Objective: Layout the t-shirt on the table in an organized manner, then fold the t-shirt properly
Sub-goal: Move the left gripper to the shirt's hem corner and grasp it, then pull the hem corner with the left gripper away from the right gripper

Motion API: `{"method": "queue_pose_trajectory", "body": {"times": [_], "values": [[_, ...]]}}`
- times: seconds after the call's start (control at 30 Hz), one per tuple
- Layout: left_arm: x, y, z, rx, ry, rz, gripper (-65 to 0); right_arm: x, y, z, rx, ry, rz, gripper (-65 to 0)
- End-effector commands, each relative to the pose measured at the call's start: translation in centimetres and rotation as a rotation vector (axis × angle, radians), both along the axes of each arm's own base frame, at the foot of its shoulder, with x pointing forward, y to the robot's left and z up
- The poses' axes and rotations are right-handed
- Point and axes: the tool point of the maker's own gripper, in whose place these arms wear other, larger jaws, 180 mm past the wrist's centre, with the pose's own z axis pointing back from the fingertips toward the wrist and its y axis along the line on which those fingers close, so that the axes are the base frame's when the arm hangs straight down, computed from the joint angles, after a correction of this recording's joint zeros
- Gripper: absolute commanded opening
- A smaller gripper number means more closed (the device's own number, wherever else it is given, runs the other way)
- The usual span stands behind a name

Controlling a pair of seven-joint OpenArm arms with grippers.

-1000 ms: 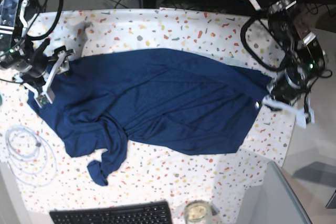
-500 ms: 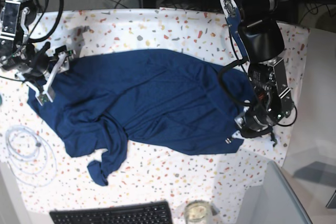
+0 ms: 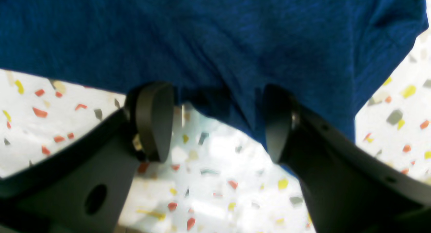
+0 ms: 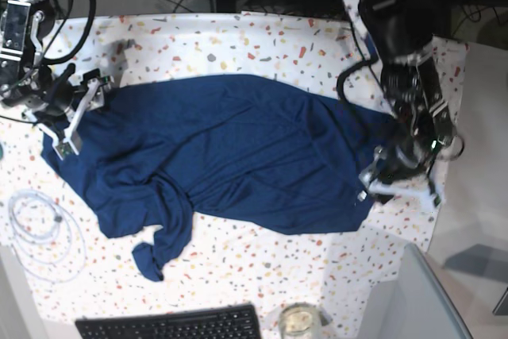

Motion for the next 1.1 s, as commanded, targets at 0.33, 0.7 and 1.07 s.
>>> {"method": "queue_pose_trajectory", "body": {"times": [0.33, 0.7, 1.07], "values": [[-5.5, -1.3, -2.1, 0.005, 0.025, 0.027, -45.9, 1.4, -0.5, 1.2, -0.007, -0.051, 0.008, -26.0], [-3.9, -0.5, -3.0, 0.009, 0.046, 0.015, -43.9, 1.2, -0.5, 1.1, -0.007, -0.046, 0.007, -26.0], [-2.4, 0.8, -3.8, 0.014, 0.076, 0.015, -25.3, 1.2, -0.5, 1.1, -0.007, -0.046, 0.007, -26.0]]}}
